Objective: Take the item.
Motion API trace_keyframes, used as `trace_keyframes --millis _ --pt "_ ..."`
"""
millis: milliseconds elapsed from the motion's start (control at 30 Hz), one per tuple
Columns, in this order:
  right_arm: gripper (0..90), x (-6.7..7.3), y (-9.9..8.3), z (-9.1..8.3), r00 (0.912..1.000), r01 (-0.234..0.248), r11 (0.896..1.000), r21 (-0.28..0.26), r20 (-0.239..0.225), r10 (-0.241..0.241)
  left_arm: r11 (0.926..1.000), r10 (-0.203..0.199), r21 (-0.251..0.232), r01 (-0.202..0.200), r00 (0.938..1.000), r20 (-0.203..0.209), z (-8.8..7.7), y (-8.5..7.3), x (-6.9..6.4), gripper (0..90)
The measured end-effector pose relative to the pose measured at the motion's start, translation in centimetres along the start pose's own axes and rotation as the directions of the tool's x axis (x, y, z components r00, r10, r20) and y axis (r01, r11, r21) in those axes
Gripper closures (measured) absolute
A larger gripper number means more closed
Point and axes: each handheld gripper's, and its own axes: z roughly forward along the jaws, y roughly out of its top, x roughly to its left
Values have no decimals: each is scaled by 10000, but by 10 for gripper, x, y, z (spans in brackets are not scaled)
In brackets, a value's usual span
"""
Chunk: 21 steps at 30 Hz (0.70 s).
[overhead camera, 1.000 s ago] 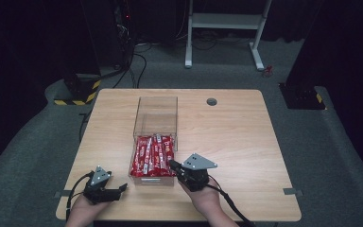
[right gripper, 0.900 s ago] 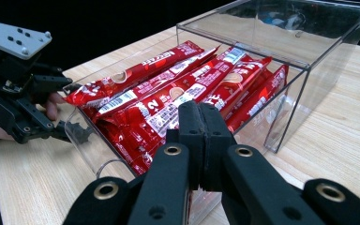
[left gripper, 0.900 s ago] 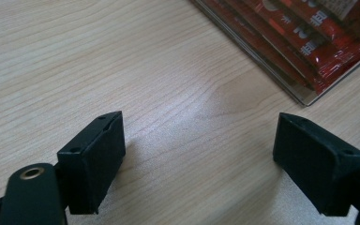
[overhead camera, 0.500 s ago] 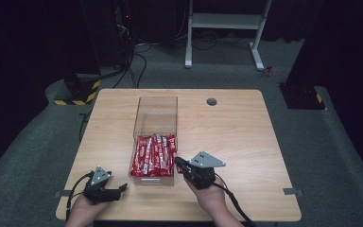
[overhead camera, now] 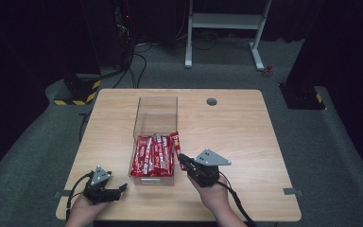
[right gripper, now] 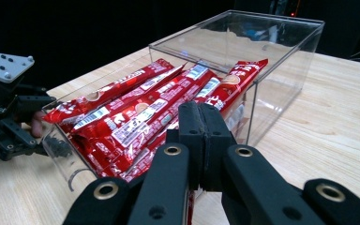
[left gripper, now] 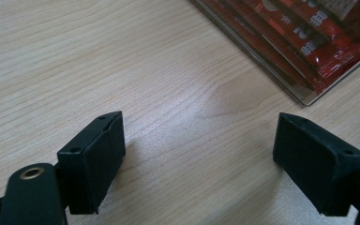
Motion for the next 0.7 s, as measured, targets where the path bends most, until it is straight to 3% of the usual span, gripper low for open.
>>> trace_keyframes --millis 700 --pt "898 -26 -3 -6 9965 -421 9989 -214 709 436 10000 1 1 -1 10000 1 0 0 0 175"
